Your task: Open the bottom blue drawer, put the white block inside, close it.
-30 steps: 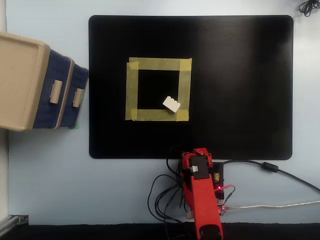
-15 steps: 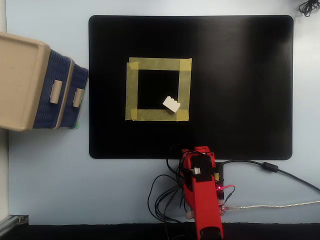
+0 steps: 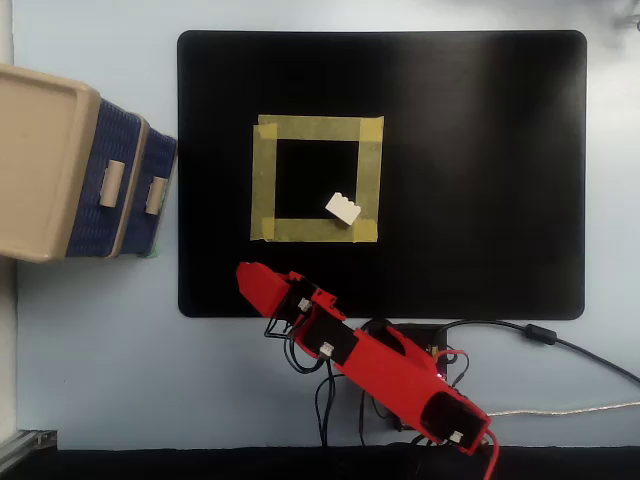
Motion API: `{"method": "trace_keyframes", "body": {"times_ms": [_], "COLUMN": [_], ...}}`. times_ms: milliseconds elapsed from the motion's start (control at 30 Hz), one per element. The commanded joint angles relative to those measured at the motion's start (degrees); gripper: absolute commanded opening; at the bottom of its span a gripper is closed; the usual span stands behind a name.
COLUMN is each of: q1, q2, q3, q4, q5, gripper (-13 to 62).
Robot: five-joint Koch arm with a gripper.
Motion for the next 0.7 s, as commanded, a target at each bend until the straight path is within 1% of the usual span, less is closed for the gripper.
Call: {"method": "trace_keyframes", "body": {"times_ms": [0,100,167,267,433,667], "q1": [-1.05,-1.05,-0.97,-0.62,0.7,0.7], "q2": [-2.72,-10.9,-19.25,-32.61,-46.14,-59.15], "q3": [0.88,5.45,5.8,4.22,-8.79,-27.33], "q4": [-21.01,-46.05,-61.26,-75.41,-80.77,-80.77], "q5": [-7.47,-7.47,-7.38,-7.03,-2.9,-1.49], "gripper": [33.7,33.7,33.7,33.7,33.7,33.7]}}
